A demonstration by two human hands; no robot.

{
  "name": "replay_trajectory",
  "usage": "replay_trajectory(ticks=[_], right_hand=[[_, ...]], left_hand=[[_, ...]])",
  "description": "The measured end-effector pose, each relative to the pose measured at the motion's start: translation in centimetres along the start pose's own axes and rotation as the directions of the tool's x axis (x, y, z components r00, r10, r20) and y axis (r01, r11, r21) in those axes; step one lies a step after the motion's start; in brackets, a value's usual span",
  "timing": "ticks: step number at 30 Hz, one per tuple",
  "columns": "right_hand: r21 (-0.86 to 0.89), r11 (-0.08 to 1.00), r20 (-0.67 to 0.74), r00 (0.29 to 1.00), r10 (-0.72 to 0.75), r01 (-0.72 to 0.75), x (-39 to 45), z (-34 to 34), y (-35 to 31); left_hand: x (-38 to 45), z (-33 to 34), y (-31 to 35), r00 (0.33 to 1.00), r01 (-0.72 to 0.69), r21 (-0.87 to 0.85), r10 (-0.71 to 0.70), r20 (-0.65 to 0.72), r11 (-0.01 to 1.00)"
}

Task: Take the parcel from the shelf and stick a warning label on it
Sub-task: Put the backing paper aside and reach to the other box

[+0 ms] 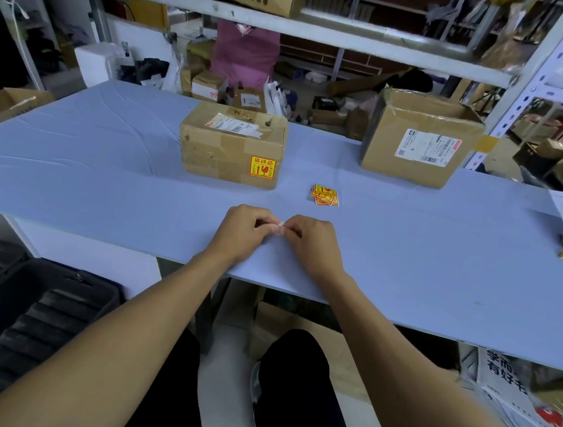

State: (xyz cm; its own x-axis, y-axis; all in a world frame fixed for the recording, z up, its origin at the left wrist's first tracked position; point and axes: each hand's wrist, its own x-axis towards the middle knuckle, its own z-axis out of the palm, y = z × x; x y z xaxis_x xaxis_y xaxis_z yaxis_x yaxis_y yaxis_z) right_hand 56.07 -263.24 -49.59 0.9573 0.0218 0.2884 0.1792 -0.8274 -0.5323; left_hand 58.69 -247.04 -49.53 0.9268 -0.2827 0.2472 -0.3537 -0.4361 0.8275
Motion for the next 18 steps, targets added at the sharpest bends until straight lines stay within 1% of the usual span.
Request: replay_trajectory(ticks=[3,6,8,10,15,18], right_hand=[[0.080,0.997,-0.004,1.000,-0.017,0.018,-0.1,-0.3,0.0],[0.104,0.994,-0.001,1.000,-0.022,0.022,-0.1,-0.4,0.0],[0.130,0.992,0.003,1.000,0.001,-0.002,0.0,-0.4,0.0],[0.172,0.984,-0.001,0.999,0.041,-0.040,0.0,-0.3,0.0],[0.291,0.952,-0.009,0.995,0.104,-0.097,-0.3,-0.6,-0.1],[0.338,0.936,-0.054,0.991,0.126,-0.100,-0.6,-0.7,-0.2]], left_hand=[[0.3,-0.1,0.0,0.999,0.049,-0.049,-0.050,-0.014,0.998],[0.5,-0.1,0.1,0.997,0.070,-0.041,-0.071,-0.033,0.997],[0.6,-0.1,0.0,0.996,0.081,-0.047,-0.083,-0.036,0.996],[0.5,0.1,0.0,0.996,0.086,-0.055,-0.086,-0.009,0.995],[0.4,0.4,-0.3,0.995,0.042,0.061,-0.047,0.089,0.997],[1.0,0.9,0.1,0.998,0.007,0.085,-0.012,0.064,0.996]])
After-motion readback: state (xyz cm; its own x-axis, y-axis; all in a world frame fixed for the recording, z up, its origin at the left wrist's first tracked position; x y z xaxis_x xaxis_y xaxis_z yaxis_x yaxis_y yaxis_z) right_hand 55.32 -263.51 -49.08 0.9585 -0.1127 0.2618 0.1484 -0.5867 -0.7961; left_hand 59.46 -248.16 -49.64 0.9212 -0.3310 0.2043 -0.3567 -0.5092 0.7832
